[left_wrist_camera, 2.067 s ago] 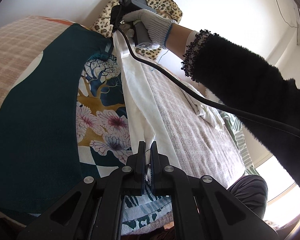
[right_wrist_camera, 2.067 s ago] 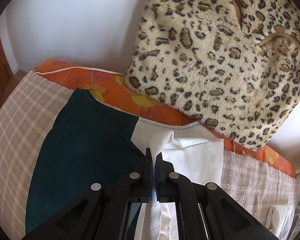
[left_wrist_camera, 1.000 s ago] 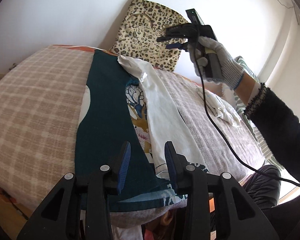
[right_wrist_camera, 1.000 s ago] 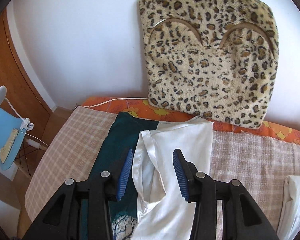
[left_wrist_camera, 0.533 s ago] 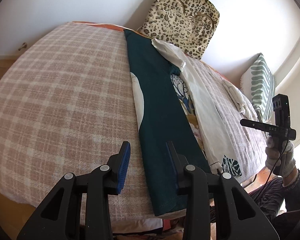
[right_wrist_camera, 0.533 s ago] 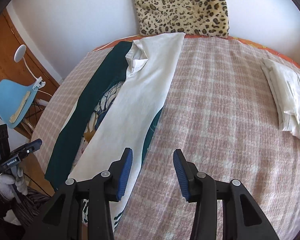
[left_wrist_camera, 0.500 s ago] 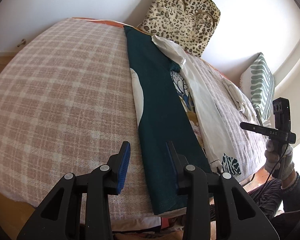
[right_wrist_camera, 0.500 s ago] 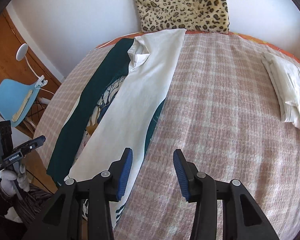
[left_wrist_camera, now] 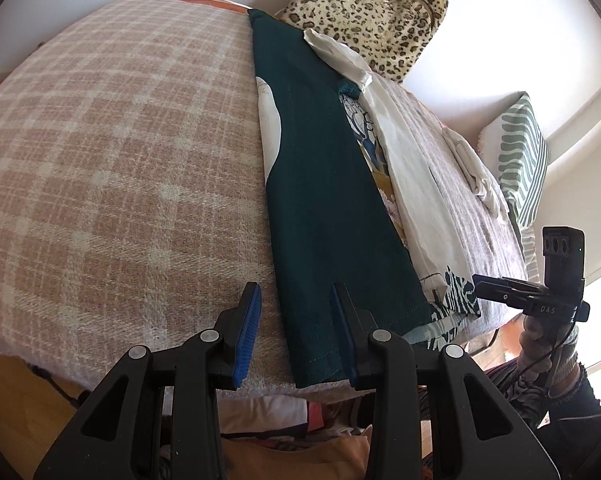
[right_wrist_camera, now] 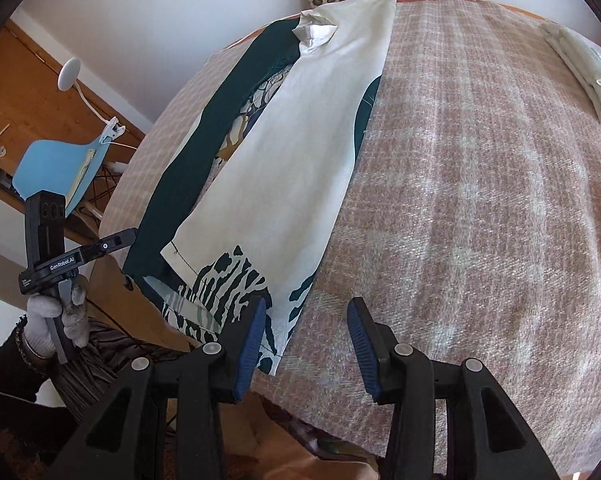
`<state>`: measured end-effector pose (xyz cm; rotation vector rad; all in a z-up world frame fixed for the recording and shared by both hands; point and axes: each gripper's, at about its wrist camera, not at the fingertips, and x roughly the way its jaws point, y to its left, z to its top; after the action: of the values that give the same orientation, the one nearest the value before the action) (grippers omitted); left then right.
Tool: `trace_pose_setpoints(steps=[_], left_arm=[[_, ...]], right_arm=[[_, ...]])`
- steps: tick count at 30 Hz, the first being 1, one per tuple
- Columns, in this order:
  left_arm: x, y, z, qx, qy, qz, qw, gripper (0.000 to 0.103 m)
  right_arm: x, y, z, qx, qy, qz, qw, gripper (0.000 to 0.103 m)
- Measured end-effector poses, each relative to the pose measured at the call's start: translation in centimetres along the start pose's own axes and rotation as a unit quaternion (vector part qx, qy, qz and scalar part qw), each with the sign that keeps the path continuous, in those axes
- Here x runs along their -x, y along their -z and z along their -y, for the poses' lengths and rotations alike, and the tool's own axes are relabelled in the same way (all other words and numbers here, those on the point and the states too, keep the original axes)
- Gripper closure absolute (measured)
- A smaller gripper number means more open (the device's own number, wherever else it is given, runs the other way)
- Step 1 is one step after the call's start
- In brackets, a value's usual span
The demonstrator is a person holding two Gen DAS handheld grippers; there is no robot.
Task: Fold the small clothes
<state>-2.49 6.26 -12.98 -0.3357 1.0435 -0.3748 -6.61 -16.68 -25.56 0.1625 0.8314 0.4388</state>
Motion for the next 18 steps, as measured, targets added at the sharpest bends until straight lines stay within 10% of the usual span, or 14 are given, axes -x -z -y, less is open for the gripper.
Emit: trace_pose_setpoints(steps=[8,14,18], left_arm=[[0.0,0.6,0.3,-0.006,0.011,-0.007,0.9999,0.072],[-0.2,0.9,0.6,-0.008,0.017,-0.015,0.9997,0.072],[-0.3,1.0,0.5,0.008,0.031,-0.028,0.9991,0.072]], right_arm=[[-0.9,-0.2,-0.6,0.022,0.013,-0.008,1.000,0.103],[-0.7,-0.1,0.5,-0.003,-0.029,-0.005,1.000,0.098],[-0.6,0.1,0.8,-0.027,-0.080,-0.007,0.996,0.069]])
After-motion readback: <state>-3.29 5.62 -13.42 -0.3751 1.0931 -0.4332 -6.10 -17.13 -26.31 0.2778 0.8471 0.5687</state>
